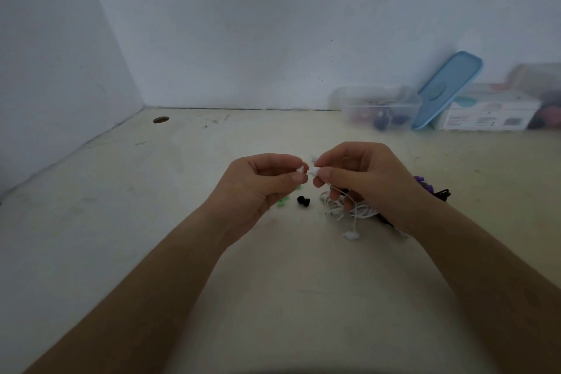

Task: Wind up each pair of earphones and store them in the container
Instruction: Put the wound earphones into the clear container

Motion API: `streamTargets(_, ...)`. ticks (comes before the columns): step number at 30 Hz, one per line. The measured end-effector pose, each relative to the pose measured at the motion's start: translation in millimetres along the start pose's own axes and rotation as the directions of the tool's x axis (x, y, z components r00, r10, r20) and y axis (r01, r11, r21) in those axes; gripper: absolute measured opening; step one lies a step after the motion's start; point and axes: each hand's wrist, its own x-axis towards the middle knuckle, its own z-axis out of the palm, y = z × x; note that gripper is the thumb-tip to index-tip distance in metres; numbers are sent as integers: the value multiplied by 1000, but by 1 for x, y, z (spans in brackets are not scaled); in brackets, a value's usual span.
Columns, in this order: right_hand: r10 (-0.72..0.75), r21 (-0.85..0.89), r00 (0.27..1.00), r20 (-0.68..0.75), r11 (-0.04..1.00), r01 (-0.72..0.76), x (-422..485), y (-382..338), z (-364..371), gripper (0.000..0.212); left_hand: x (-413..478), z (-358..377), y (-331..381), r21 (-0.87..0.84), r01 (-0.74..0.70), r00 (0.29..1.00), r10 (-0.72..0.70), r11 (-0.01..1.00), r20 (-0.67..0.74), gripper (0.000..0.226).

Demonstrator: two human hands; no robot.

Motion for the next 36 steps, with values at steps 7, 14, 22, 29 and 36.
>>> streamTargets(7,-16,-3,1000,-12,1000,16,0,2,-1,11,0,1,-1,-57,27,999,-26,998,29,21)
streamTargets(14,-8,21,1000,-14,1000,8,0,2,0,14,-1,2,0,-100,36,999,-32,994,37,22)
streamTargets(22,-29,-12,1000,-6,1000,29,-1,1,0,16,0,1,-2,-84,21,998,-17,996,58,23)
streamTargets(29,-17,-5,1000,-26,1000,16,-1,1,0,13,1,1,-3,-56,8,999,-5,998,54,25)
streamTargets(36,-14,-13,1000,-14,1000,14,-1,2,-1,13,1,0,-3,-24,-3,998,5,1000,65,23)
